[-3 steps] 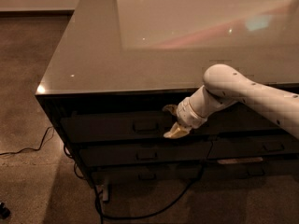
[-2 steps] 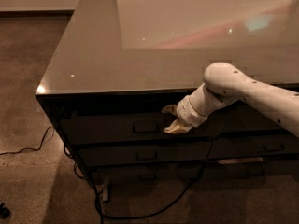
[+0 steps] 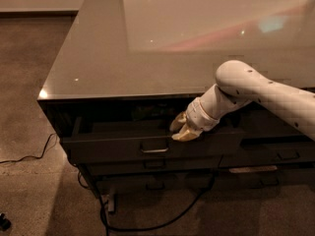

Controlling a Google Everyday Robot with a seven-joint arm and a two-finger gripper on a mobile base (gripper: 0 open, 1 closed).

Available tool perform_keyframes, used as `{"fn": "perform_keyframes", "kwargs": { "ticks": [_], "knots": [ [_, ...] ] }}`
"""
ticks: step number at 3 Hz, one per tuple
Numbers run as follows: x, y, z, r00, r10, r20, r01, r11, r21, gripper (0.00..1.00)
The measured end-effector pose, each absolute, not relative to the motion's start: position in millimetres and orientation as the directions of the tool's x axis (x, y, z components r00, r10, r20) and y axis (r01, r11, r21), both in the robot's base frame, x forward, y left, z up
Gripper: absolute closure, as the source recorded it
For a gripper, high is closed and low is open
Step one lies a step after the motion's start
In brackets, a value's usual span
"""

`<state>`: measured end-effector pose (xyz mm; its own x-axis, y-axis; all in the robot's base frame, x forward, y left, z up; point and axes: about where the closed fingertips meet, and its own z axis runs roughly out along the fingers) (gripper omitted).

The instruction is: Open top drawer

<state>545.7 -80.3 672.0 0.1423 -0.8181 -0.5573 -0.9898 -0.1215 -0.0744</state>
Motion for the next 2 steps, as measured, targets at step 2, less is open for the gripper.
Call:
{"fn": "perform_keyframes", "kwargs": {
  "ticks": [2],
  "knots": [
    [515,-83,674,0.161,-0.809,-0.565,-0.982,-0.186,-0.013,1.0]
  ]
}}
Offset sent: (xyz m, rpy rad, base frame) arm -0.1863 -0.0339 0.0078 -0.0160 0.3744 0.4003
